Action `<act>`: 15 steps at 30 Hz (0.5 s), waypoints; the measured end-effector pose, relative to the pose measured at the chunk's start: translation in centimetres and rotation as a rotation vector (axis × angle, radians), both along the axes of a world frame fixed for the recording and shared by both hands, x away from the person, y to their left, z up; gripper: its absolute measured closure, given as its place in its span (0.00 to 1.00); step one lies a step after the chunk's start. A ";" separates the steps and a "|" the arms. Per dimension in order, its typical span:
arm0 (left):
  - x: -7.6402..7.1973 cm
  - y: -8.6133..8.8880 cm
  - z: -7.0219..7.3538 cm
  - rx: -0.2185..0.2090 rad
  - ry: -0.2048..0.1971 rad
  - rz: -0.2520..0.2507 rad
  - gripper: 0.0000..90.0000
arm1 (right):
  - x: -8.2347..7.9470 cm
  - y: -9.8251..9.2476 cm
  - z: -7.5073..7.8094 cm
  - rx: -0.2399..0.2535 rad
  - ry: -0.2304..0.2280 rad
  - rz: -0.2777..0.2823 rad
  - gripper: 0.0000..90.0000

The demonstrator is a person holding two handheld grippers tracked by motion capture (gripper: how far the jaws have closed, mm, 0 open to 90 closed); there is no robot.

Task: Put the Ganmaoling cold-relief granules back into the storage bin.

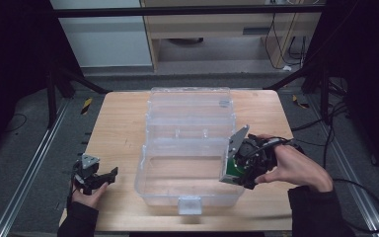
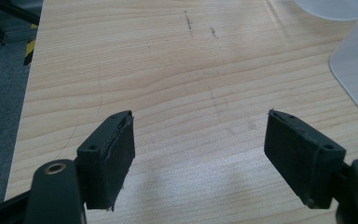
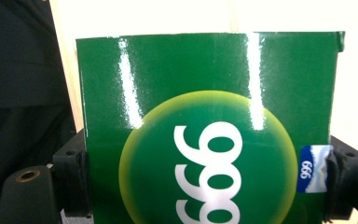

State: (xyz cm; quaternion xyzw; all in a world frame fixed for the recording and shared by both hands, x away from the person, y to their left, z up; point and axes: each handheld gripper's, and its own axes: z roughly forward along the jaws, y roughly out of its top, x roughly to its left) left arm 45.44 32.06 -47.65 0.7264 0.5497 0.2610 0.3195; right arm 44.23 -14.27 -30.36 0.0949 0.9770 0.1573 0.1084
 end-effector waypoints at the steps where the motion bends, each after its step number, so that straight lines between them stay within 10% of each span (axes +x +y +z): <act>1: 0.0 0.0 0.0 -0.001 -0.001 0.000 0.26 | 0.2 0.4 -0.2 0.008 -0.002 0.003 0.17; 15: 0.0 0.0 0.1 0.002 -0.003 0.000 0.26 | 1.1 2.5 -1.9 0.007 0.012 0.020 0.17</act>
